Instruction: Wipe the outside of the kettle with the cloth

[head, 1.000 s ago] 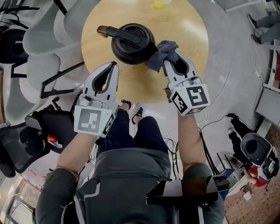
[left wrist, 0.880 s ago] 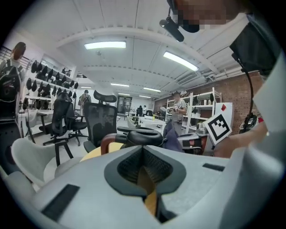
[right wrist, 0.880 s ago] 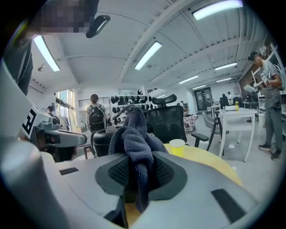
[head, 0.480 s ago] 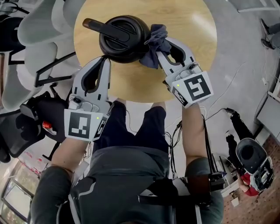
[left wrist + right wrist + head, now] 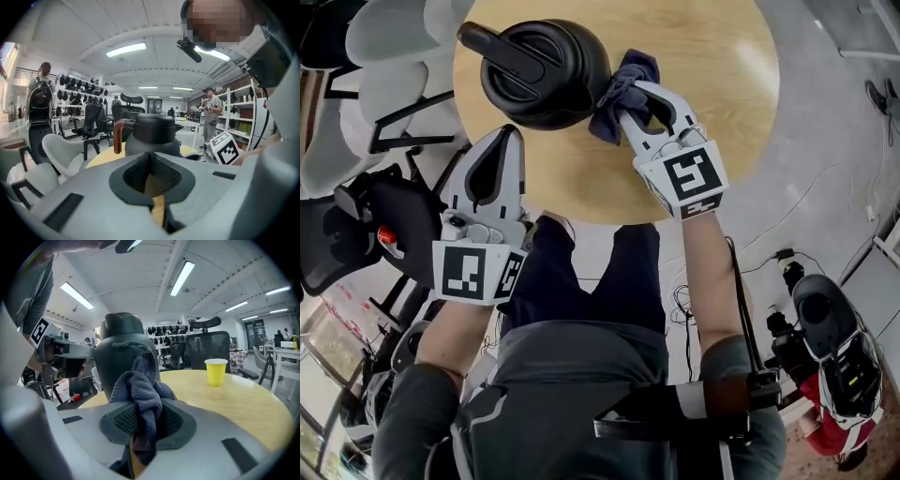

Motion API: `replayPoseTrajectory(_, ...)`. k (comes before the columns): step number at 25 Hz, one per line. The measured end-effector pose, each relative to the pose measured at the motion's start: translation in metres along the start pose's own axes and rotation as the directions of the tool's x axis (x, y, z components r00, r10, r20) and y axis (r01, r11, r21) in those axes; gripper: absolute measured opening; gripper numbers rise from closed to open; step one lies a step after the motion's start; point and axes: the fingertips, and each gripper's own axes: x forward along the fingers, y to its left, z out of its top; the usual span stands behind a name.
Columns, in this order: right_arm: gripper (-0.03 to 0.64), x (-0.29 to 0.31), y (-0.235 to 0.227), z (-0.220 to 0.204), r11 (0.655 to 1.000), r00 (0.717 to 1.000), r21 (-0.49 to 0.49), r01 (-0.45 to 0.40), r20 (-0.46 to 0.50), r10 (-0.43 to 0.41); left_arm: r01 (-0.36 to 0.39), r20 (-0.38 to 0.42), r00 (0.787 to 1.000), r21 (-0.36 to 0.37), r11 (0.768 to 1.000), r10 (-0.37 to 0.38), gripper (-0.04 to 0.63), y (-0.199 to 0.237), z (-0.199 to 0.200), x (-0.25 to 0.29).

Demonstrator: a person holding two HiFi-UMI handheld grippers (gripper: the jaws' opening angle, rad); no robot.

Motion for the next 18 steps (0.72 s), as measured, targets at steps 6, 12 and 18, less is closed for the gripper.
replayPoseTrajectory(6,0.095,-0.002,0.003,-0.014,1.0,0.999,-0.012,0.004,-0.036,-0.005,-0.032,0.009,0.999,0.01,0.999,0.032,0.009,-0.007,0.002,-0.009)
replayPoseTrajectory(12,0.095,-0.006,-0.006,0.003,1.0,1.0,0.012,-0.025,-0.02,0.025,-0.087,0.001,0.996,0.003,0.996,0.087,0.009,-0.007,0.009,-0.009)
replayPoseTrajectory(18,0.095,-0.027,-0.007,0.078,0.995,0.993,-0.044,-0.089,0.074,0.092,-0.127,0.012,0.992,0.017,0.992,0.127,0.009,-0.016,0.033,-0.019)
